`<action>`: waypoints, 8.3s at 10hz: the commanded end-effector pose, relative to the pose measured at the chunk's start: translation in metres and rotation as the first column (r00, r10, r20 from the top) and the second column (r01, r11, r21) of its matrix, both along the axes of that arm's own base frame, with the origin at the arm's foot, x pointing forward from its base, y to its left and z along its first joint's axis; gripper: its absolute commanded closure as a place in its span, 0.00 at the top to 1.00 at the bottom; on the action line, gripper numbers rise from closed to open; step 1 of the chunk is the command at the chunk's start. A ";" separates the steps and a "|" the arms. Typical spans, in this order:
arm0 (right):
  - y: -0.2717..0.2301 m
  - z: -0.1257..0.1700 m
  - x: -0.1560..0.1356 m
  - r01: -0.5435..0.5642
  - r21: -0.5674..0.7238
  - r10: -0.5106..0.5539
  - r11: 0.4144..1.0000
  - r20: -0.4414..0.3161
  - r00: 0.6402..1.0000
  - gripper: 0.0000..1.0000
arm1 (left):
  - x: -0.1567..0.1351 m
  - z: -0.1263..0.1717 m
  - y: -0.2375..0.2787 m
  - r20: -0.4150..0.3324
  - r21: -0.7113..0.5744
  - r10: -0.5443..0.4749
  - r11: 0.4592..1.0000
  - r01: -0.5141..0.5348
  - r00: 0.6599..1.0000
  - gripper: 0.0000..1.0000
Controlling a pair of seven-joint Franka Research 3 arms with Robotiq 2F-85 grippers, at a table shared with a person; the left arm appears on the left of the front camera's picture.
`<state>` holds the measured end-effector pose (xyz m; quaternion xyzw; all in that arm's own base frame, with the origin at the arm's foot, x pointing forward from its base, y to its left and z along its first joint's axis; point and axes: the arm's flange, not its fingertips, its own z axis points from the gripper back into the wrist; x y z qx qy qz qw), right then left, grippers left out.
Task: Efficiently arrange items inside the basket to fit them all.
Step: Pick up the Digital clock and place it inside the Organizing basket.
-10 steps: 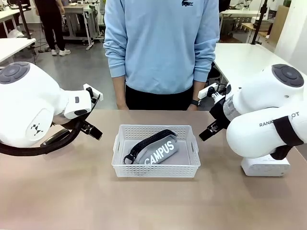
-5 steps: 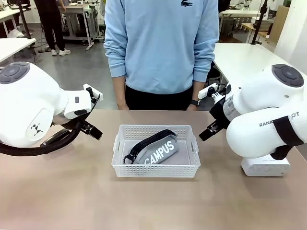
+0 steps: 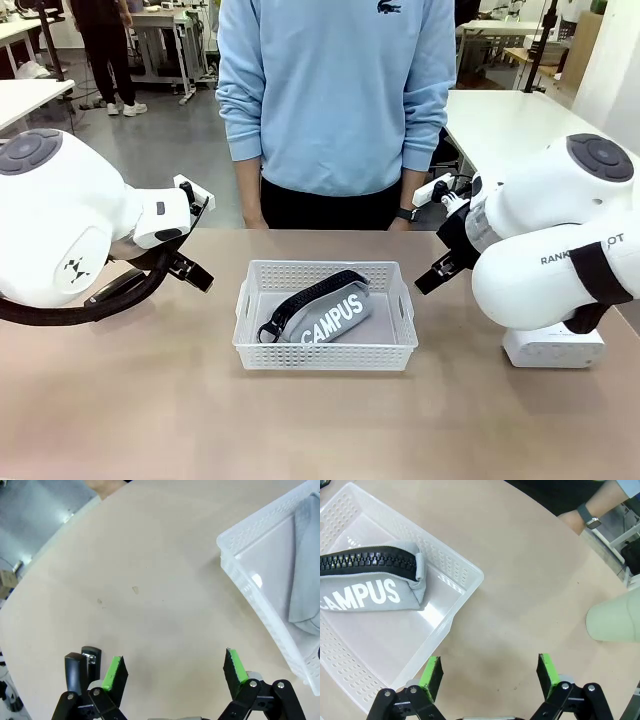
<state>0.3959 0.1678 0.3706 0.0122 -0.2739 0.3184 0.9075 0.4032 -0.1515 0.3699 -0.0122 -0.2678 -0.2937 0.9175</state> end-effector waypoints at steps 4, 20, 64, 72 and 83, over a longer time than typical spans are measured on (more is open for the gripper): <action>0.000 0.000 0.000 0.000 0.001 0.000 1.000 0.000 1.000 1.00 | 0.000 0.000 0.000 0.000 0.000 -0.001 1.000 0.001 1.000 1.00; -0.289 0.145 -0.162 0.082 0.545 -0.141 0.834 0.066 0.988 1.00 | -0.167 0.098 0.267 0.236 -0.511 -0.106 0.832 0.216 0.966 1.00; -0.195 0.079 -0.093 -0.695 -0.131 0.655 0.707 -0.249 0.714 1.00 | -0.174 0.055 0.411 0.175 -0.833 0.195 0.552 0.040 0.965 1.00; -0.154 -0.013 -0.056 -0.699 -0.163 0.579 0.697 -0.447 0.682 1.00 | -0.174 0.055 0.411 0.175 -0.833 0.195 0.552 0.040 0.965 1.00; -0.152 -0.081 -0.062 -0.726 -0.158 0.575 0.669 -0.508 0.641 1.00 | -0.174 0.055 0.411 0.175 -0.833 0.195 0.552 0.040 0.965 1.00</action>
